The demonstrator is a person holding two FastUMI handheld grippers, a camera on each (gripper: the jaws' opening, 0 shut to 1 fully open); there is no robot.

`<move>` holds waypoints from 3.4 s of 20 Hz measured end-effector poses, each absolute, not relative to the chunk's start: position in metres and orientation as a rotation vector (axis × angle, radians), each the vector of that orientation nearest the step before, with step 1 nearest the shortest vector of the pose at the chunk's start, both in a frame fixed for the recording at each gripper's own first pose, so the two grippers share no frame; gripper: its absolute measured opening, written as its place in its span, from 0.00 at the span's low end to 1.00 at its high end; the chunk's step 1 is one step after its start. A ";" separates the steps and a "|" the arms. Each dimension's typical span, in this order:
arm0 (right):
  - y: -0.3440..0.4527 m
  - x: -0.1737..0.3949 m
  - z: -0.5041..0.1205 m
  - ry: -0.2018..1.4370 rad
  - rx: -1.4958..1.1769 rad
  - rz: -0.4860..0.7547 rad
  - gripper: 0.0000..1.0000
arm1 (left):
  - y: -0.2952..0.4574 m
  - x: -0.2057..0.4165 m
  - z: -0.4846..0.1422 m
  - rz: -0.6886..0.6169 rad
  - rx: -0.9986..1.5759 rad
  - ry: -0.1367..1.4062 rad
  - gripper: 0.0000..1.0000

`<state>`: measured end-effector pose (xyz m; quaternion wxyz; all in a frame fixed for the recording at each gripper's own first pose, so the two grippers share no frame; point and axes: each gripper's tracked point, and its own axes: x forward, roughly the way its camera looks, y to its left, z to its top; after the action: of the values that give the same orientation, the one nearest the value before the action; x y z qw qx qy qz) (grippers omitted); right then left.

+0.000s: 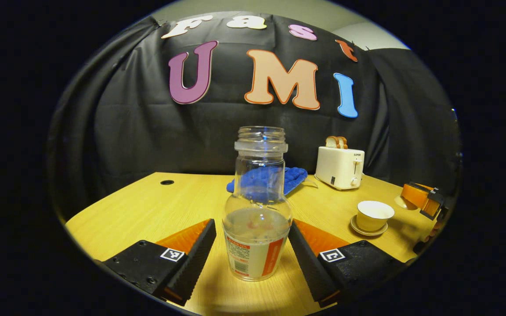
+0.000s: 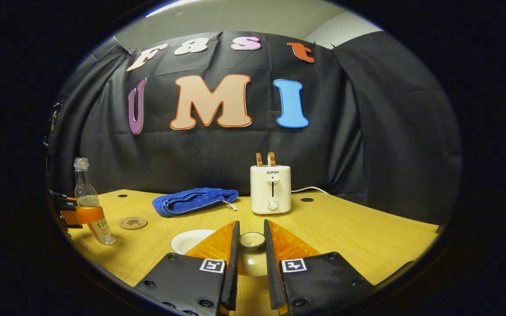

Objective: Open the teacup lid with one hand, grasp the water bottle and pour water into the teacup with the other hand; after pouring, place the water bottle on the coaster and then close the teacup lid.

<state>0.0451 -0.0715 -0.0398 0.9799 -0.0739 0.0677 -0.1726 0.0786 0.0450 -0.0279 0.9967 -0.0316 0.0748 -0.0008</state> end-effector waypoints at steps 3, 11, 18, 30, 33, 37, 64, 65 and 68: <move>-0.085 0.042 -0.040 0.144 -0.138 -0.371 0.32 | 0.043 0.085 -0.037 -0.017 -0.075 0.204 0.83; -0.103 0.035 -0.033 0.126 -0.154 -0.402 0.32 | 0.037 0.093 -0.041 -0.016 0.006 0.226 0.68; -0.099 0.037 -0.033 0.128 -0.151 -0.367 0.32 | 0.037 0.112 -0.007 0.039 0.342 0.192 0.65; -0.104 0.040 -0.034 0.150 -0.135 -0.281 0.32 | -0.015 0.144 -0.012 0.003 1.050 0.196 0.65; -0.114 0.036 -0.030 0.139 -0.140 -0.282 0.32 | -0.022 0.148 -0.021 -0.014 1.152 0.188 0.65; -0.130 0.032 -0.028 0.137 -0.141 -0.312 0.33 | -0.015 0.156 -0.028 -0.029 1.284 0.253 0.65; -0.135 0.033 -0.028 0.141 -0.143 -0.331 0.32 | -0.031 0.169 0.003 -0.081 1.793 0.198 0.65; -0.135 0.032 -0.028 0.141 -0.144 -0.334 0.32 | -0.033 0.168 0.006 -0.080 1.805 0.195 0.65; -0.135 0.031 -0.028 0.141 -0.144 -0.334 0.33 | -0.037 0.170 0.013 -0.078 1.841 0.172 0.65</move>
<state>0.0313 -0.1347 -0.0277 0.9810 -0.0714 0.0702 -0.1661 0.1704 -0.0372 0.0129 0.6014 0.7948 0.0741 -0.0336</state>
